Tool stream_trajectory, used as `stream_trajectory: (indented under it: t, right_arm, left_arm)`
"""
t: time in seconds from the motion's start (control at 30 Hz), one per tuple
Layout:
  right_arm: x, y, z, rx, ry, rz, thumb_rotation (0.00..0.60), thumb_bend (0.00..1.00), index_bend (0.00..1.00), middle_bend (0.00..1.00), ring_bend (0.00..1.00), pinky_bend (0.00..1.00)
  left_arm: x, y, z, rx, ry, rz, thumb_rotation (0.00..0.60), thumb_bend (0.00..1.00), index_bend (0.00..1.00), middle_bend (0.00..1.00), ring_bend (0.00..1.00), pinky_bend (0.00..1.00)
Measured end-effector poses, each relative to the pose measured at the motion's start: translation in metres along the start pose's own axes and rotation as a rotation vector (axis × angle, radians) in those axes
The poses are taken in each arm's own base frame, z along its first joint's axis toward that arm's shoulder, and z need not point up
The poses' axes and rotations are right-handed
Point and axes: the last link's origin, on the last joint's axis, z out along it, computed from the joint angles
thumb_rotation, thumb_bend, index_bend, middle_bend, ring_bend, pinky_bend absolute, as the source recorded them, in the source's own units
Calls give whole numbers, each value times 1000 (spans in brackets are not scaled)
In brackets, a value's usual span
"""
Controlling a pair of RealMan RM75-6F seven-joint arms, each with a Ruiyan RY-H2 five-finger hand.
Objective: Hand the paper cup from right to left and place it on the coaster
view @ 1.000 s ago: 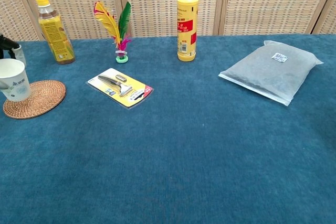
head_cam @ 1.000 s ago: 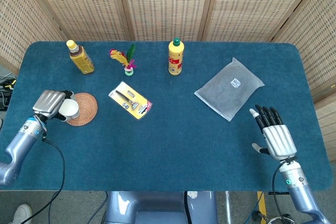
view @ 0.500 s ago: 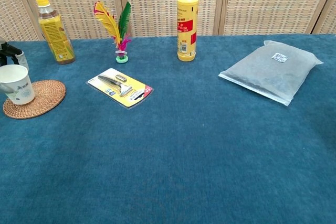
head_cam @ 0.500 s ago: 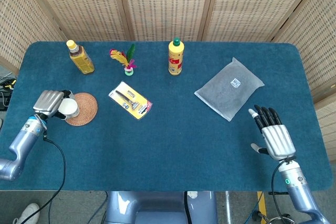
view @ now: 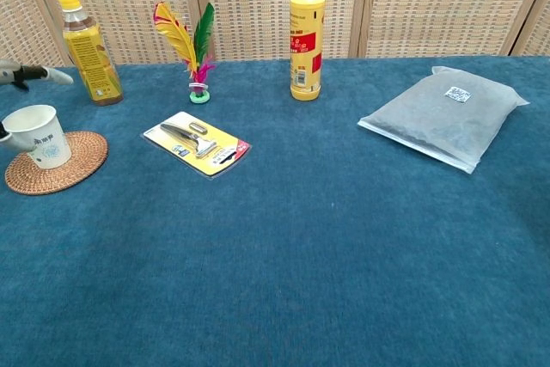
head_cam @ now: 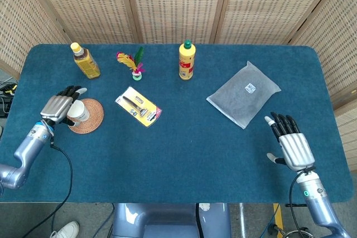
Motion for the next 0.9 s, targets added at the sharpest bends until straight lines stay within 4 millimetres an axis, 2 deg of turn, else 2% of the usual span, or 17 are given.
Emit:
stream_trajectory:
  t: [0.2,0.33,0.4,0.5,0.7,0.83,0.9]
  right_arm:
    - [2,-1,-1,4,9,7,600,0,60,0,0,0]
    - [4,-2,-2,9,16,9,600,0,60,0,0,0]
    - [6,-3,-3,13,22,9,600,0,60,0,0,0]
    - [7,-3,-4,16,28,-1,600,0,60,0,0,0]
    - [9,-1,-7,0,35,-48,600,0,57,0,0,0]
    - [12,0,-9,-26,48,-99,600,0,55,0,0,0]
    - [15,-1,-11,-33,69,-111,600,0,55,0,0,0]
  left_arm:
    - [29,-9,-20,-39,106,-74,600,0,0,0,0,0]
    - [50,-21,-43,-37,192,-99,600,0,0,0,0,0]
    - [54,-26,-55,-28,229,-105,600,0,0,0,0,0]
    - [50,-28,-79,-3,275,-96,600,0,0,0,0,0]
    - [24,-30,-147,118,348,-78,600,0,0,0,0,0]
    - [1,-21,-186,221,317,-70,600,0,0,0,0,0]
    - [-6,-16,-200,251,298,-73,600,0,0,0,0,0]
